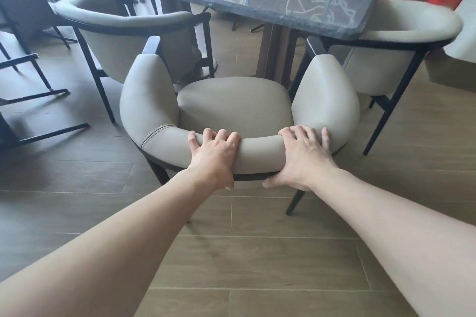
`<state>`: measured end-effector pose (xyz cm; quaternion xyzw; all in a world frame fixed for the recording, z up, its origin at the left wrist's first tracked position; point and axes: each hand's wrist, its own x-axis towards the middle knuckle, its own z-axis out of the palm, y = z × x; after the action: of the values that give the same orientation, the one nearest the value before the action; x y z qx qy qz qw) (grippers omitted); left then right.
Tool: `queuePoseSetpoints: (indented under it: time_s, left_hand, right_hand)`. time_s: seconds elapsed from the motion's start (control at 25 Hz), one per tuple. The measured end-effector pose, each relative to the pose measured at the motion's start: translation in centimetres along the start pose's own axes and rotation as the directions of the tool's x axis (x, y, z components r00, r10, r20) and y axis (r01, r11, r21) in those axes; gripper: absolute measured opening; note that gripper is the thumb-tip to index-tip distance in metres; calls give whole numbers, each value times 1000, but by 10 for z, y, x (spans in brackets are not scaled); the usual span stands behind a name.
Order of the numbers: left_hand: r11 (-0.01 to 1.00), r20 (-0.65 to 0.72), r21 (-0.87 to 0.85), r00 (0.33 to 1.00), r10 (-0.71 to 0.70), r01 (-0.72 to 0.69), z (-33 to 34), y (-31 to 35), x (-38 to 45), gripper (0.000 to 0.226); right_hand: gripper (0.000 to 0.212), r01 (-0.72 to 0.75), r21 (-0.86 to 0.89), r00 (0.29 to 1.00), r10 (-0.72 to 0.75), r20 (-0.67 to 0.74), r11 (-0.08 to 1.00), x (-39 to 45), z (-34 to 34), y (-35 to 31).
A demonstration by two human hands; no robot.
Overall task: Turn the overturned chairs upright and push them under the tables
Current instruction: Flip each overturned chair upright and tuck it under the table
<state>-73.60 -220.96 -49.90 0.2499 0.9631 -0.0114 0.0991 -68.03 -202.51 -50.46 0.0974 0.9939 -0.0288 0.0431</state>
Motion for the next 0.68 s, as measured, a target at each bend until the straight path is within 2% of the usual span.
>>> queuePoseSetpoints:
  time_s: [0.4,0.68]
  left_hand:
    - [994,32,47,995,99,-100,-25,-34,94,84]
    - [973,33,44,973,227,-228,-36,-63,126,84]
  right_hand:
    - [122,-18,-35,996,21,83,999,92,-24,0]
    - [123,-15,-36,993,19,120,999,118,-29,-6]
